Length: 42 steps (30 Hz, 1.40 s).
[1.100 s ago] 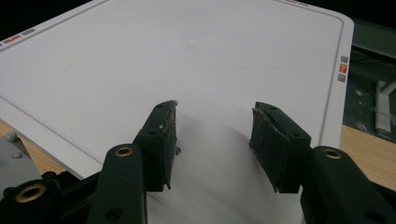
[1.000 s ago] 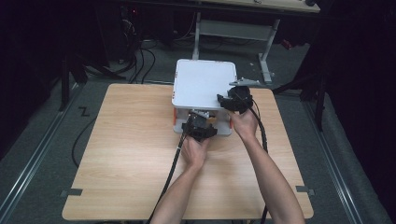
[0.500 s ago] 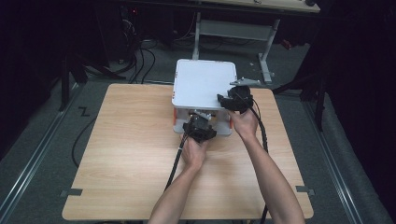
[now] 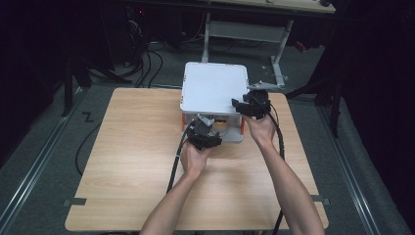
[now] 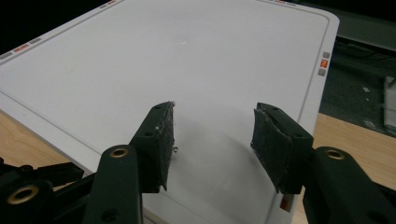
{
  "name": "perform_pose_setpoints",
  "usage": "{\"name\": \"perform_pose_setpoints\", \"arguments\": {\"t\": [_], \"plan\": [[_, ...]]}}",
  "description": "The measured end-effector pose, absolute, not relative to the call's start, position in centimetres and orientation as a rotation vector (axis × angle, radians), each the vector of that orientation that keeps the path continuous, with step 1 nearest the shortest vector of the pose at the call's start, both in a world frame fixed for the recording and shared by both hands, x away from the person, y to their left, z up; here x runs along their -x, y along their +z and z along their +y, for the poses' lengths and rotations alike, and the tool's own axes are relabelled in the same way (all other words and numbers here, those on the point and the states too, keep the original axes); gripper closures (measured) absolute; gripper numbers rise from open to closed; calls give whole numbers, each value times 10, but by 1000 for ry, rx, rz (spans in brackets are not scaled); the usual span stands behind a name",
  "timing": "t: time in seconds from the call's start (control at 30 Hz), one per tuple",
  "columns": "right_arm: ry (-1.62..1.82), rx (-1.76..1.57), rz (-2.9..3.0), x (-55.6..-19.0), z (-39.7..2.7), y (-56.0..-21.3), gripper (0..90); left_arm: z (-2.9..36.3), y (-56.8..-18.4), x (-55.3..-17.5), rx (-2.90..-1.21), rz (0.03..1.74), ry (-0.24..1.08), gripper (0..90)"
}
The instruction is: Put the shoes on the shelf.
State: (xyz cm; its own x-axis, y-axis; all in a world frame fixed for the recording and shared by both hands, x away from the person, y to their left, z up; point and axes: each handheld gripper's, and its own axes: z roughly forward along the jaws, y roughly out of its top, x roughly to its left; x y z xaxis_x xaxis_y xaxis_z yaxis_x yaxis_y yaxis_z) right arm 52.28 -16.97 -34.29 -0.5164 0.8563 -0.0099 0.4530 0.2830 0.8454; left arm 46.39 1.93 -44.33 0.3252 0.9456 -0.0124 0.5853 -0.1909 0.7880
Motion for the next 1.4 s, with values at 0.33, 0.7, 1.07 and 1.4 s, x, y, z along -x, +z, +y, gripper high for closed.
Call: {"name": "perform_pose_setpoints", "arguments": {"t": [0.33,0.7,1.07,1.4], "plan": [[1233,-1178,2053,-506,-187,-337,464,41,-427,-451,-1846,1289,643,284],[1262,-1166,2068,-487,-203,-329,484,63,-410,-436,-1823,1249,598,249],[1305,-1158,2055,-466,-224,-325,485,90,-398,-419,-1821,1234,646,217],[1335,-1151,2044,-445,-244,-322,481,102,-388,-406,-1805,1207,630,188]]}}
